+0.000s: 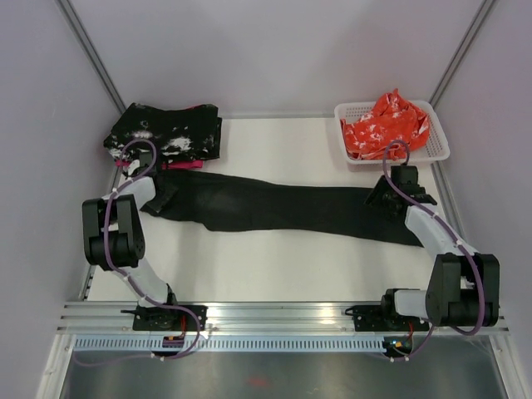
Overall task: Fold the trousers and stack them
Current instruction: Fold the trousers
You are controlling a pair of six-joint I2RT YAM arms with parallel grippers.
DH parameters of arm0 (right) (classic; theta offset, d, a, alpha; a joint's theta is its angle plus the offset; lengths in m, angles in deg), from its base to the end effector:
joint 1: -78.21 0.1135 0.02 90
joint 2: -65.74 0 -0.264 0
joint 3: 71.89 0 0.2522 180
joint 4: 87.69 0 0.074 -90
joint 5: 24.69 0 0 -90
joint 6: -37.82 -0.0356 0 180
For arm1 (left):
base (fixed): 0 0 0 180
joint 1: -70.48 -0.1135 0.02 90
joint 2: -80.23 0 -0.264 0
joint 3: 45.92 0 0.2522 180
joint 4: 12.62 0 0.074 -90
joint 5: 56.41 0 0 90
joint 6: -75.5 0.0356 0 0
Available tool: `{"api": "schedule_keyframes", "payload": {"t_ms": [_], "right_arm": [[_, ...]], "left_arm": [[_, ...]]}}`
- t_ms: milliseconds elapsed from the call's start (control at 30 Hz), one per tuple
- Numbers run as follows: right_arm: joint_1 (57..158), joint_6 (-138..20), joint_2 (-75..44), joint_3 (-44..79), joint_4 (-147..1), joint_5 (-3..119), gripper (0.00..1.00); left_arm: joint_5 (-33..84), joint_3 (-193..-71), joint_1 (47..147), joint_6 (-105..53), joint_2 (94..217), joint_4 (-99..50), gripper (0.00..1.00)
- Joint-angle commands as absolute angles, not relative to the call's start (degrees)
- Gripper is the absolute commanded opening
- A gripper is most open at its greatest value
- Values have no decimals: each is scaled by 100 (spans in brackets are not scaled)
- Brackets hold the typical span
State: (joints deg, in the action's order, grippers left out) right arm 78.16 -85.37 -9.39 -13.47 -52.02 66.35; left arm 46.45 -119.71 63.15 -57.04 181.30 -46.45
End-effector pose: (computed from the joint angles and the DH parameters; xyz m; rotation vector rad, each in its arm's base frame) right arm 0.2607 -0.0009 0.2093 0.7220 2.3917 0.2210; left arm 0.3435 0.0522 0.1618 -1.1621 2.3209 0.0766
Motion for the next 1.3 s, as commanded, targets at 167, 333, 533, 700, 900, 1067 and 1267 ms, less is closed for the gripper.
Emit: {"api": "schedule_keyframes", "payload": {"t_ms": [167, 333, 533, 700, 900, 1067, 1267], "right_arm": [[6900, -8769, -519, -1726, -4888, 6653, 65], [6477, -8444, -334, -2007, -5212, 6198, 68], [6442, -8109, -896, -1727, -5398, 6084, 75], [6442, -8075, -1292, -1175, -5372, 5879, 63], [6389, -7348, -1406, 108, -4256, 7665, 94], [5818, -6940, -2353, 523, -4246, 7252, 94], [5756, -6273, -2628, 208, -4992, 7357, 94]], "left_arm": [[5064, -10522, 6319, -7005, 16769, -6020, 66], [4915, -10037, 6336, -6250, 16223, -5583, 66], [4925, -10616, 6345, -5547, 16311, -5573, 71], [4132, -11222, 7353, -4528, 15653, -5152, 98], [3491, -11830, 7936, -3534, 15283, -5380, 100], [3649, -11813, 8033, -3217, 15432, -5503, 100], [3131, -11751, 8041, -3226, 15327, -5520, 100]]}}
